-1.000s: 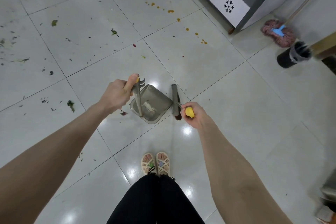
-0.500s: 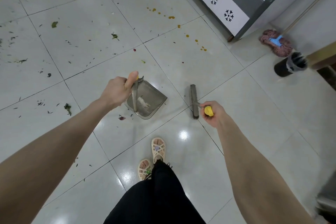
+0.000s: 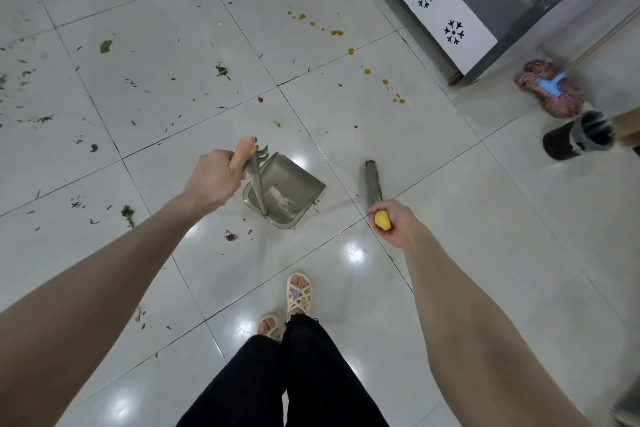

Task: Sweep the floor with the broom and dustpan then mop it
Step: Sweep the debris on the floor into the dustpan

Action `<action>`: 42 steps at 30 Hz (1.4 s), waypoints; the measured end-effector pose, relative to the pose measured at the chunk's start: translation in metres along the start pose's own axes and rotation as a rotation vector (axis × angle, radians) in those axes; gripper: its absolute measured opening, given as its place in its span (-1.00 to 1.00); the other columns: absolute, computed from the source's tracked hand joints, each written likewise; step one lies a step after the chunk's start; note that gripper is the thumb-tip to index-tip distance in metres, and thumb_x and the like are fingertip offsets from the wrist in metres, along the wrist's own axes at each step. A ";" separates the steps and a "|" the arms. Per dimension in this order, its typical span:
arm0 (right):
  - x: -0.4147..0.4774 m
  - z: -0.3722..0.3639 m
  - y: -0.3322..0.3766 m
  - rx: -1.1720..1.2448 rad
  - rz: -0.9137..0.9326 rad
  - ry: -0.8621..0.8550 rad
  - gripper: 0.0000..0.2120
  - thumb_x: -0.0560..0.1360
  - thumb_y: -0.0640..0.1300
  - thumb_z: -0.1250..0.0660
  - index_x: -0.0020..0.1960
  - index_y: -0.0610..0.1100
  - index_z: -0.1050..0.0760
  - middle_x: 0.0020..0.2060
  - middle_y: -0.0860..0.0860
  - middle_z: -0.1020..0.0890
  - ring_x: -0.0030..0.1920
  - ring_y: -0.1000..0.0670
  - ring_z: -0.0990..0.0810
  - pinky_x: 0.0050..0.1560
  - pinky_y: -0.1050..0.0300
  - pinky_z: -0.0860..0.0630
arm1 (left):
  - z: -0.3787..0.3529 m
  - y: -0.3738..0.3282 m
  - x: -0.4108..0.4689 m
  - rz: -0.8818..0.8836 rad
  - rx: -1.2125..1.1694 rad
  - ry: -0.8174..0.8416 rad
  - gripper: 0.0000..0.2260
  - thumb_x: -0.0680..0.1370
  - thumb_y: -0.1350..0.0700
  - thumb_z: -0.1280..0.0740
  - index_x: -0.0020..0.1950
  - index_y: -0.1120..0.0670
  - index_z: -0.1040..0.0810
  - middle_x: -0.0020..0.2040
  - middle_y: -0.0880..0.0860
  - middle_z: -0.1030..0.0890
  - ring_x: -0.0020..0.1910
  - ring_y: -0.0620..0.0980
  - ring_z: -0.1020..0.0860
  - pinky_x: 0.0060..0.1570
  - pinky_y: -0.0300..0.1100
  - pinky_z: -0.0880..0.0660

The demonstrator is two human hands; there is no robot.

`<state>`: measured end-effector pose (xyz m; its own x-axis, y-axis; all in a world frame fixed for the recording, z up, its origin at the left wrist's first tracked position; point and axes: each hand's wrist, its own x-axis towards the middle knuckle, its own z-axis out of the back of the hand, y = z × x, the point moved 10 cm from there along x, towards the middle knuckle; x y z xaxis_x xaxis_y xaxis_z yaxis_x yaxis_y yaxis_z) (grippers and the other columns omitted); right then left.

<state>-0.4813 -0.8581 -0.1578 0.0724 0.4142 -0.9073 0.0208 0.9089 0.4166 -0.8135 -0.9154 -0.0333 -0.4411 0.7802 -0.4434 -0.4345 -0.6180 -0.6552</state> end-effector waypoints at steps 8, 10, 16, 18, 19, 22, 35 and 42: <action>-0.007 -0.076 -0.009 -0.037 -0.056 0.098 -0.84 0.45 -0.48 -0.25 -0.23 -0.29 -0.39 -0.29 -0.13 -0.44 -0.37 -0.04 -0.41 -0.55 0.28 -0.51 | 0.029 -0.004 0.030 -0.021 0.003 -0.033 -0.37 0.58 -0.30 0.01 -0.32 0.21 -0.46 -0.41 0.10 -0.46 -0.49 0.09 -0.41 -0.45 -0.20 -0.40; -0.011 -0.092 -0.009 -0.032 -0.057 0.118 -0.84 0.45 -0.48 -0.26 -0.22 -0.28 -0.40 -0.29 -0.13 -0.44 -0.36 -0.03 -0.42 -0.55 0.28 -0.51 | 0.037 0.000 0.036 -0.027 -0.005 -0.037 -0.37 0.58 -0.30 0.00 -0.33 0.20 -0.45 -0.40 0.10 -0.46 -0.47 0.11 -0.42 -0.44 -0.18 -0.41; -0.026 -0.111 -0.010 0.043 -0.072 0.151 -0.89 0.40 -0.45 -0.29 -0.19 -0.27 -0.44 -0.45 -0.09 -0.50 -0.52 0.01 -0.48 -0.54 0.30 -0.48 | 0.056 0.004 0.047 -0.056 -0.002 -0.002 -0.39 0.57 -0.30 -0.01 -0.38 0.17 -0.43 -0.42 0.11 -0.46 -0.50 0.11 -0.44 -0.35 -0.12 -0.46; -0.029 -0.110 -0.003 0.128 -0.057 0.145 -0.89 0.41 -0.45 -0.27 -0.17 -0.27 -0.44 -0.47 -0.10 -0.49 -0.59 0.03 -0.48 -0.57 0.31 -0.46 | 0.058 0.003 0.048 -0.065 0.015 0.015 -0.40 0.57 -0.31 0.00 -0.38 0.14 -0.42 -0.41 0.12 -0.45 -0.51 0.10 -0.41 -0.34 -0.13 -0.43; -0.030 -0.110 0.001 0.176 -0.046 0.138 -0.88 0.41 -0.45 -0.27 -0.13 -0.27 -0.44 -0.43 -0.10 -0.47 -0.60 0.03 -0.47 -0.57 0.31 -0.45 | 0.060 0.001 0.050 -0.074 0.023 0.021 -0.40 0.57 -0.30 0.00 -0.37 0.14 -0.42 -0.40 0.13 -0.45 -0.50 0.09 -0.41 -0.34 -0.13 -0.42; -0.034 -0.112 0.012 0.231 -0.008 0.116 -0.88 0.42 -0.44 -0.26 -0.12 -0.26 -0.43 -0.39 -0.09 -0.44 -0.61 0.04 -0.46 -0.58 0.32 -0.45 | 0.067 -0.003 0.056 -0.095 0.048 0.019 -0.38 0.57 -0.30 0.01 -0.34 0.19 -0.43 -0.39 0.14 -0.45 -0.46 0.09 -0.40 -0.31 -0.12 -0.38; 0.021 -0.091 0.124 0.036 0.134 -0.031 -0.92 0.44 -0.42 -0.31 -0.15 -0.29 -0.45 -0.29 -0.13 -0.43 -0.54 0.02 -0.46 -0.53 0.29 -0.50 | 0.068 -0.036 0.105 -0.037 0.018 0.018 -0.42 0.59 -0.27 0.02 -0.36 0.13 -0.42 -0.41 0.08 -0.44 -0.49 0.04 -0.41 -0.60 -0.27 -0.26; 0.070 -0.100 0.199 -0.102 0.134 -0.026 -0.89 0.46 -0.41 -0.33 -0.05 -0.29 -0.44 -0.25 -0.14 -0.45 -0.52 0.01 -0.48 -0.55 0.28 -0.49 | 0.056 -0.062 0.147 0.008 -0.026 -0.010 -0.37 0.58 -0.28 0.00 -0.33 0.23 -0.45 -0.45 0.04 -0.43 -0.52 0.04 -0.41 -0.60 -0.29 -0.34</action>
<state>-0.5717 -0.6428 -0.1442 0.0932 0.5316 -0.8418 -0.0924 0.8465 0.5243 -0.8957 -0.7677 -0.0238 -0.4524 0.7740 -0.4430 -0.4102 -0.6217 -0.6673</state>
